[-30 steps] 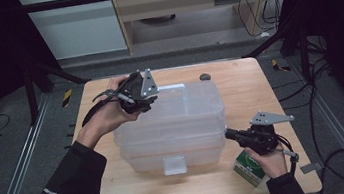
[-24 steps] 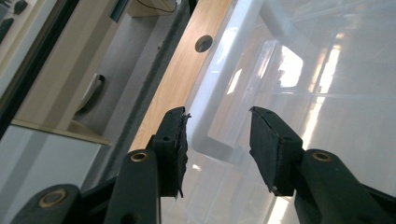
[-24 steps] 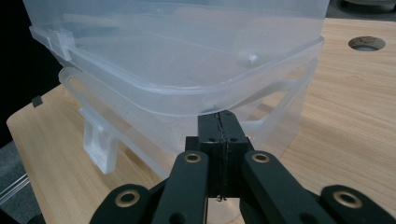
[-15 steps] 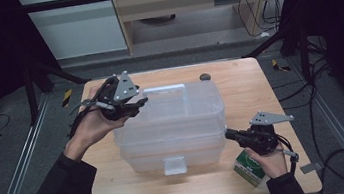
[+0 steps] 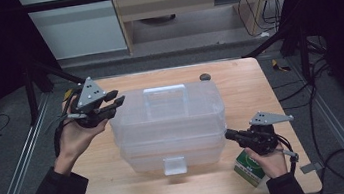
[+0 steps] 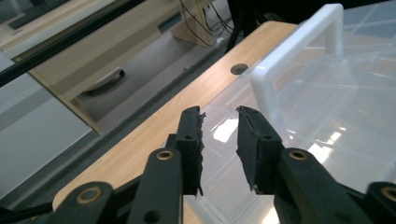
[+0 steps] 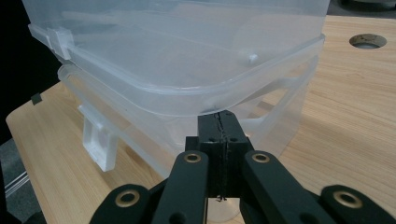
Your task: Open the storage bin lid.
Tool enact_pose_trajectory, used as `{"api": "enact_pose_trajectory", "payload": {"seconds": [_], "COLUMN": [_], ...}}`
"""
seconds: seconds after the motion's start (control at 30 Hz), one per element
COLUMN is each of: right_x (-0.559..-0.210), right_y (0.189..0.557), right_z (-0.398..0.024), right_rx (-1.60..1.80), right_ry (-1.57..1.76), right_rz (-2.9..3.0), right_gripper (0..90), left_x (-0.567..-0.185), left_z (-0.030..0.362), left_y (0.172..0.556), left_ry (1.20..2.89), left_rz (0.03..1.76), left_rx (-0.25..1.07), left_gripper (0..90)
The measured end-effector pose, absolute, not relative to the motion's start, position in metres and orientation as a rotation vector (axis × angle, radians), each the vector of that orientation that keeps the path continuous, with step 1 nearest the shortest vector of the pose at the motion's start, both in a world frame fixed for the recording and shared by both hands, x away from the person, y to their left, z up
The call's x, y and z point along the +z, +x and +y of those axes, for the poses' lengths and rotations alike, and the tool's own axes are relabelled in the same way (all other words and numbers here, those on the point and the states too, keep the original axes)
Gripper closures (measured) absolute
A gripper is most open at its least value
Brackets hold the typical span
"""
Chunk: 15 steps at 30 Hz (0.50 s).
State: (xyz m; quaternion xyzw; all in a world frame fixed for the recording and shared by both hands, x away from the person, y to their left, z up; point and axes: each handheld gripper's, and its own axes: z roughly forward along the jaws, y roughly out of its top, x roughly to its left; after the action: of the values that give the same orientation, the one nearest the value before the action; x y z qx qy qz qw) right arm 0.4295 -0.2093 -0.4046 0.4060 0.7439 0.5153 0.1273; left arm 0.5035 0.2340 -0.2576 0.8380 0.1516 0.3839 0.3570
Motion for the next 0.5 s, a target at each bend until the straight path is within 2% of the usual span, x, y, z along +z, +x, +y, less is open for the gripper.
{"api": "enact_pose_trajectory", "payload": {"seconds": [0.5], "right_x": [-0.405], "right_y": [0.43], "right_z": [-0.209], "right_rx": [1.493], "right_ry": [1.178], "right_rz": [2.173], "right_gripper": [90.0], "left_x": [-0.296], "left_z": [0.297], "left_y": [0.487], "left_ry": [1.965], "left_rz": [0.585], "left_rx": [0.995], "left_gripper": [83.4]}}
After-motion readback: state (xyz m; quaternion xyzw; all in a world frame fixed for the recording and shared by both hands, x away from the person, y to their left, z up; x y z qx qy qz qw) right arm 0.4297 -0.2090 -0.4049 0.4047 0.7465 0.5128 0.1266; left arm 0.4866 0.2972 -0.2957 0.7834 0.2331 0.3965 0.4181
